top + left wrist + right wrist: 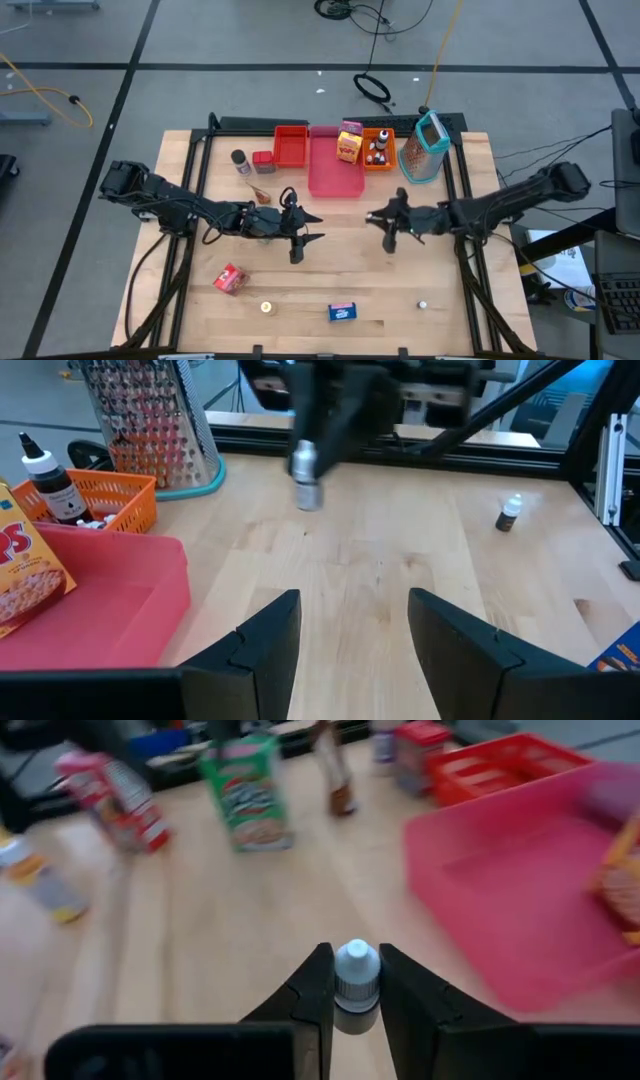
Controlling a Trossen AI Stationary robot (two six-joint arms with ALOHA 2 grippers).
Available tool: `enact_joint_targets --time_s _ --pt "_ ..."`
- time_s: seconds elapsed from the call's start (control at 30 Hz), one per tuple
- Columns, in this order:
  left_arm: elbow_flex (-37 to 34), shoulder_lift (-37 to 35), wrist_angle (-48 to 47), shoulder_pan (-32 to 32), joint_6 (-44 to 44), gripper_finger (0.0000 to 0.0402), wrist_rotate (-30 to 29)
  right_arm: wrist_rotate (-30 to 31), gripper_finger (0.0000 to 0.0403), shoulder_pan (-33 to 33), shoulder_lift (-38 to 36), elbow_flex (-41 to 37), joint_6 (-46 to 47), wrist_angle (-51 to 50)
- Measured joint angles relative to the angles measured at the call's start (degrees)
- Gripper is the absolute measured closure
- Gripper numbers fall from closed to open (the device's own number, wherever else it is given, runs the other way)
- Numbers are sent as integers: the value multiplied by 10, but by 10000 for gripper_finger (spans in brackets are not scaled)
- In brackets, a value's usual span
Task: Pick & Place Kitchen Items
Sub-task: Put the black food coloring bottle into the orange bin
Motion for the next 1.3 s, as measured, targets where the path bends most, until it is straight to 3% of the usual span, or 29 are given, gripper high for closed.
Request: enact_joint_targets --time_s 0.63,1.3 --pt "0 0 0 0 2 215 0 -3 353 -243 -17 0 -2 0" --pt "0 0 22 2 20 215 0 -38 353 -409 8 15 -24 22"
